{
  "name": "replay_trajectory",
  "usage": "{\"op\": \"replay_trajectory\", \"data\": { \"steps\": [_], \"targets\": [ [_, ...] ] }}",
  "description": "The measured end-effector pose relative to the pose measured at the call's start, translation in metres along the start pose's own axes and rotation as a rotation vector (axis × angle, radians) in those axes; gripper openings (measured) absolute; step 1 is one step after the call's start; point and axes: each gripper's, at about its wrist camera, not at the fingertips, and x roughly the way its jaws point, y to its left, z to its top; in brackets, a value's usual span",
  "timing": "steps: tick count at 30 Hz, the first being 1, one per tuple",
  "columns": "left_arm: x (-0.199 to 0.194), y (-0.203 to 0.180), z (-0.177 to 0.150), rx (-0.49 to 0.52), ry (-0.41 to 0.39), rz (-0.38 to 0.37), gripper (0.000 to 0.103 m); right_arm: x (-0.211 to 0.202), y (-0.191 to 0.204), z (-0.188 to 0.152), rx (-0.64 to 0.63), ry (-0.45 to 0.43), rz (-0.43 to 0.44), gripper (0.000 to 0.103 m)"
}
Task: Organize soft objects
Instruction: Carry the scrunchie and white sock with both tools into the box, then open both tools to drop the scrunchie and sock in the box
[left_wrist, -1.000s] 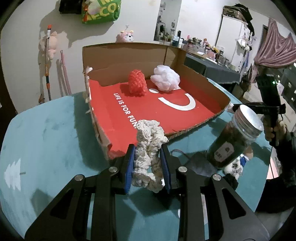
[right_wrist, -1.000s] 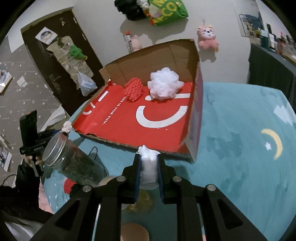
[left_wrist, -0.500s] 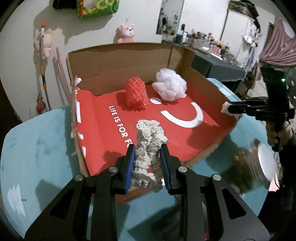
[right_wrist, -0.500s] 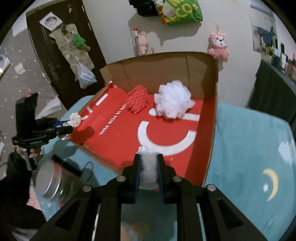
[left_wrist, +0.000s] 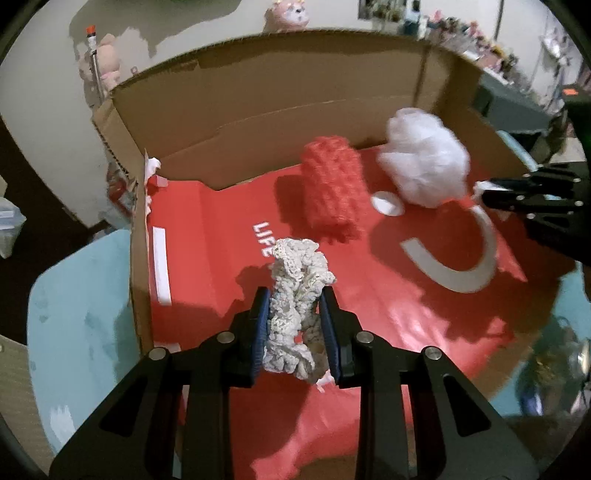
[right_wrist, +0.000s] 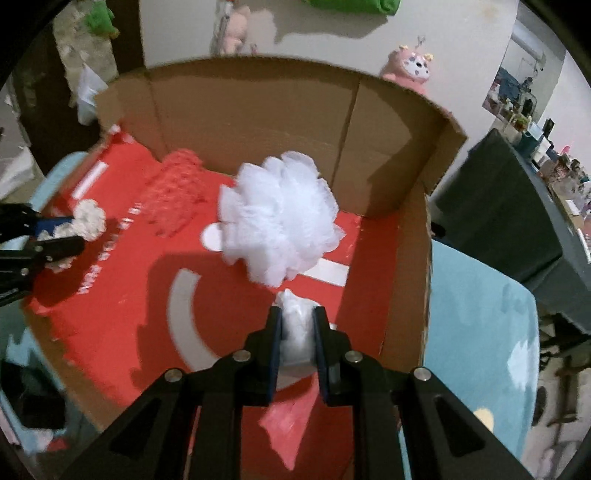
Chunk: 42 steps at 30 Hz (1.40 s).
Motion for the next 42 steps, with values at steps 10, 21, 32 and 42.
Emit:
{"op": "replay_trajectory", "data": {
  "steps": [10, 21, 32, 42],
  "targets": [
    [0.041, 0.010, 0.020, -0.005, 0.084, 0.103, 0.025, 0.044, -0.004, 0.022, 0.005, 0.120, -0.107, 0.018],
    [0.041, 0.014, 0.018, -0.002, 0.079, 0.087, 0.027, 0.054, -0.012, 0.023, -0.015, 0.135, -0.124, 0.021],
    [0.033, -0.004, 0.022, 0.024, 0.025, 0.090, 0.056, 0.056, 0.005, 0.019, -0.042, 0.139, -0.138, 0.030],
    [-0.002, -0.020, 0.018, 0.032, -0.032, 0.075, 0.062, 0.037, 0.021, 0.013, -0.052, 0.108, -0.124, 0.047]
  ]
}}
